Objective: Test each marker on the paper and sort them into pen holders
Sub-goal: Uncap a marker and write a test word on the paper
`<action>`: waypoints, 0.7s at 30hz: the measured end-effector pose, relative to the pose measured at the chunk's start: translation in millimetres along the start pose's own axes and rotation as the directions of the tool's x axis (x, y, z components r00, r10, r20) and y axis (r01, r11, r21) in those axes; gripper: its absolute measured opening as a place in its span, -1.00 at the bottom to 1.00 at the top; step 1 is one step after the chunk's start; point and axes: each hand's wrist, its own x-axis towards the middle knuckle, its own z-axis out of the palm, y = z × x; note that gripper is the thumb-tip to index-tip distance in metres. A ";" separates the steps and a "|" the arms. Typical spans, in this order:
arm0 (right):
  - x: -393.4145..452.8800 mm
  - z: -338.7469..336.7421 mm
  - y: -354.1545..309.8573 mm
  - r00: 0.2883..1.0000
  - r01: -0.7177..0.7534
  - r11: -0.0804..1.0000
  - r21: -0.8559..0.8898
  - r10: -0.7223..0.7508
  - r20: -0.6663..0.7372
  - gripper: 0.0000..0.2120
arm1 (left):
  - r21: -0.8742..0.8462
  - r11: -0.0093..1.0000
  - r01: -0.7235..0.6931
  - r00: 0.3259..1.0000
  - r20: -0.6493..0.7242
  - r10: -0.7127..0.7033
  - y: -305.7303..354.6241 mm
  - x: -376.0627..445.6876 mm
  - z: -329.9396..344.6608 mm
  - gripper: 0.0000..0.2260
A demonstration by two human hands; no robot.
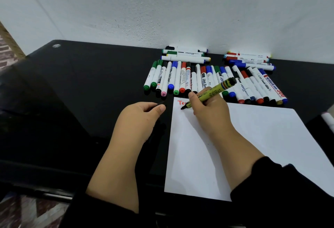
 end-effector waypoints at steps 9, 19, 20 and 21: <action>-2.3 -1.6 0.2 0.998 0.012 0.999 0.044 -0.009 -0.054 -0.65 | -0.004 1.000 -0.010 1.000 -0.012 0.009 -0.9 -1.3 -1.1 -0.76; -0.5 -1.0 2.2 0.997 0.031 0.999 0.025 -0.029 -0.072 -0.72 | 0.002 1.000 -0.013 1.000 -0.004 0.013 0.4 -3.0 0.0 -0.75; -0.3 -1.1 2.5 0.996 0.032 0.999 0.028 -0.030 -0.085 -0.74 | 0.003 1.000 -0.016 1.000 -0.005 0.016 0.1 -3.2 -0.1 -0.75; 0.0 -1.4 2.9 0.994 0.032 0.999 0.032 -0.029 -0.101 -0.75 | 0.004 1.000 -0.018 1.000 -0.008 0.018 -0.4 -3.0 -0.4 -0.75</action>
